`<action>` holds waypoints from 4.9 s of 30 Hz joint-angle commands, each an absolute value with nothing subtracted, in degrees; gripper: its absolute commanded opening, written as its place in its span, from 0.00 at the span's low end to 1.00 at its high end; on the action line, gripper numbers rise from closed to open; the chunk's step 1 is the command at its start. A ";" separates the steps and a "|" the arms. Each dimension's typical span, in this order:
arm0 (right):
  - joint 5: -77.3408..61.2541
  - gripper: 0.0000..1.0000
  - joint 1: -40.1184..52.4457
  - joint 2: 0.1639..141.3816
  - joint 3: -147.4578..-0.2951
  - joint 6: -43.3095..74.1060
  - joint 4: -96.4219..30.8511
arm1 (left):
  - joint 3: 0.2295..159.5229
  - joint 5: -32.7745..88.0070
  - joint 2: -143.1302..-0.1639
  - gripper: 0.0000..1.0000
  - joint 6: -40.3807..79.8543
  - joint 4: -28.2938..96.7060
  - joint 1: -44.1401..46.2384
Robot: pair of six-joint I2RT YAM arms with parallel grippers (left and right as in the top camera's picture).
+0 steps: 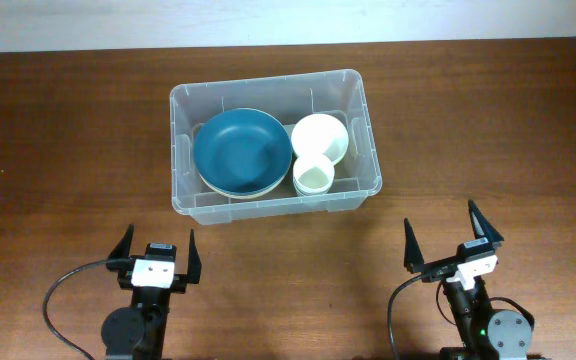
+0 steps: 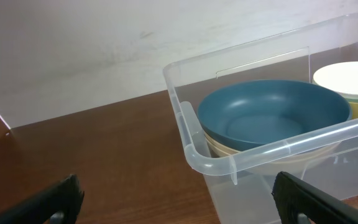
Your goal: Pack container
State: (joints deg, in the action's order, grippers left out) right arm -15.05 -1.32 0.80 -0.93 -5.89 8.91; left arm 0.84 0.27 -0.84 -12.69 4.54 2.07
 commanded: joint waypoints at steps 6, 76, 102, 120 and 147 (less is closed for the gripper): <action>-14.37 0.99 0.93 0.19 -0.32 -5.13 5.58 | 0.54 1.13 -0.51 1.00 -13.56 4.62 1.69; -14.37 0.99 1.21 0.21 -0.32 -5.13 -3.16 | 0.54 1.10 -0.51 1.00 -13.56 4.62 1.69; -14.37 0.99 1.21 0.21 -0.32 -5.13 -3.16 | 0.54 1.10 -0.51 1.00 -13.56 4.62 1.69; -14.37 0.99 1.21 0.21 -0.32 -5.13 -3.16 | 0.54 1.10 -0.51 1.00 -13.58 4.62 1.69; -14.37 0.99 1.21 0.21 -0.32 -5.13 -3.16 | 0.54 1.13 -0.51 1.00 -13.58 4.62 1.69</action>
State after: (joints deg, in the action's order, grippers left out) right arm -14.87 0.58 0.78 -0.58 -5.74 -2.79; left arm 0.84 0.25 -0.84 -12.69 4.54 2.07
